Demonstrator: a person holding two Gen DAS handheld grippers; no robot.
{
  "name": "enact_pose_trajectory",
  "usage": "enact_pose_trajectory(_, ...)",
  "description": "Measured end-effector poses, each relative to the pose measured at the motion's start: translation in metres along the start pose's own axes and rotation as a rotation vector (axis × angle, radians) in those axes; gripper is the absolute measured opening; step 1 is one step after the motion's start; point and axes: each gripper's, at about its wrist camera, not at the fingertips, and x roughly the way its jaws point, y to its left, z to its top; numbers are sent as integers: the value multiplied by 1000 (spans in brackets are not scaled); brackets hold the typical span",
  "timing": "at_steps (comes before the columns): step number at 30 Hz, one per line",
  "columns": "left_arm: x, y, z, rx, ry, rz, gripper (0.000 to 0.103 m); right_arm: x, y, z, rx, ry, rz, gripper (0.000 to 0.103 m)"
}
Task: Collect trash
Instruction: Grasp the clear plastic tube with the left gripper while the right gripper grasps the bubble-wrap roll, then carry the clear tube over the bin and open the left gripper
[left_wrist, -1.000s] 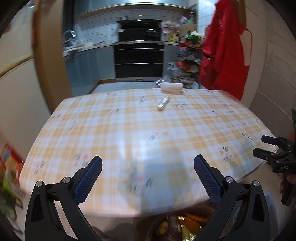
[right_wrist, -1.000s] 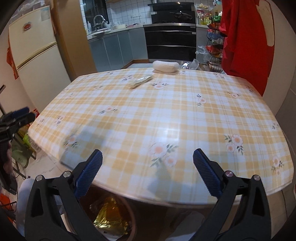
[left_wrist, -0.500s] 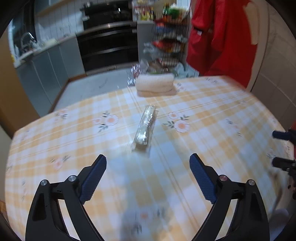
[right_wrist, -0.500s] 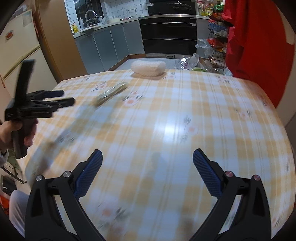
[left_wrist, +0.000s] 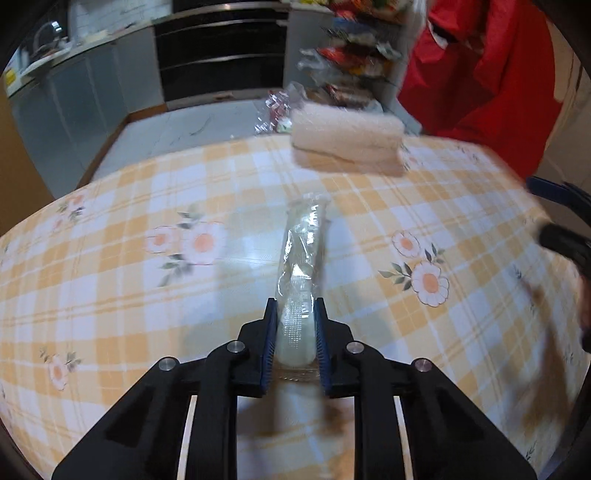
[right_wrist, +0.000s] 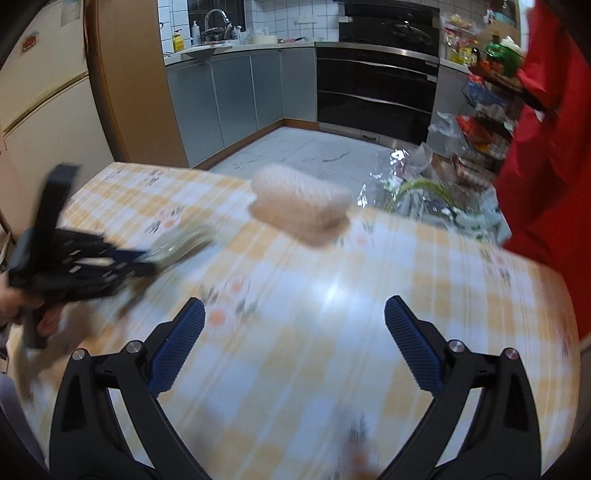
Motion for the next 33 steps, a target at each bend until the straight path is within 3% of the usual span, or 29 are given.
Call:
enact_pose_trajectory(4,-31,28,-10,-64,-62,-14,19,50,3,35,-42,6,-35,95)
enact_pose_trajectory(10,-77,65,-33,-115,-141,26,19,127,21,80,-165,45,-135,91)
enact_pose_trajectory(16,-111,97,-65,-171,-175,69,19,181,39,100,-198,113,-215,91)
enact_pose_trajectory(17,-115,99,-72,-177,-180,78,19,184,39,100,-174,121,-214,78)
enact_pose_trajectory(20,-129,103,-89,-199,-189,82,19,171,29,101,-55,88,-174,52)
enact_pose_trajectory(22,-141,102,-101,-214,-203,82,19,156,25,97,-13,73,-149,43)
enact_pose_trajectory(27,-169,96,-123,-255,-212,54,19,102,31,75,11,31,-123,39)
enact_pose_trajectory(33,-212,73,-151,-264,-222,18,19,11,55,36,55,-28,-26,38)
